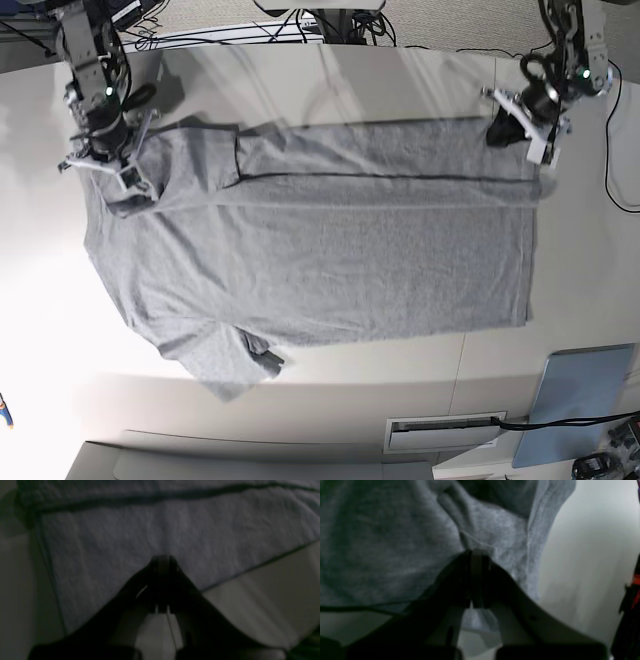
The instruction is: Fold the T-shirt properly
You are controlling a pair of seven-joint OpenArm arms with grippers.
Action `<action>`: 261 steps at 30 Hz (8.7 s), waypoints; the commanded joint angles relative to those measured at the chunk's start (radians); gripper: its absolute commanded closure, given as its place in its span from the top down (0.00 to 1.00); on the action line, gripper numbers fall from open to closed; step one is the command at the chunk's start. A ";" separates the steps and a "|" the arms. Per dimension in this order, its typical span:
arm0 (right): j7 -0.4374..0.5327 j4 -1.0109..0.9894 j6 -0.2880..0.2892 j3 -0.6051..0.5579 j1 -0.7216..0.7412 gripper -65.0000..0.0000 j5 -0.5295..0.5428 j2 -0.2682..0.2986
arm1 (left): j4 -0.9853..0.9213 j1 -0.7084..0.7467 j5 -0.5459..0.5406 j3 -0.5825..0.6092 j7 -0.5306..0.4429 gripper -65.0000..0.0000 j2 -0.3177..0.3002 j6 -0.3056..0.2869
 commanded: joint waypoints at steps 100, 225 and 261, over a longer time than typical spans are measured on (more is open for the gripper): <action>-0.022 0.355 -0.023 0.213 0.015 0.52 0.005 0.002 | 0.145 -0.196 0.122 -0.092 0.016 0.48 -0.011 0.263; -0.572 0.385 0.290 0.502 -0.082 0.00 0.457 -0.012 | -0.015 -0.179 -0.141 -0.103 0.360 0.00 -0.106 0.072; -0.573 0.382 0.241 0.502 -0.177 0.00 0.370 -0.012 | 0.220 -0.171 -0.137 -0.103 0.671 0.00 -0.109 0.107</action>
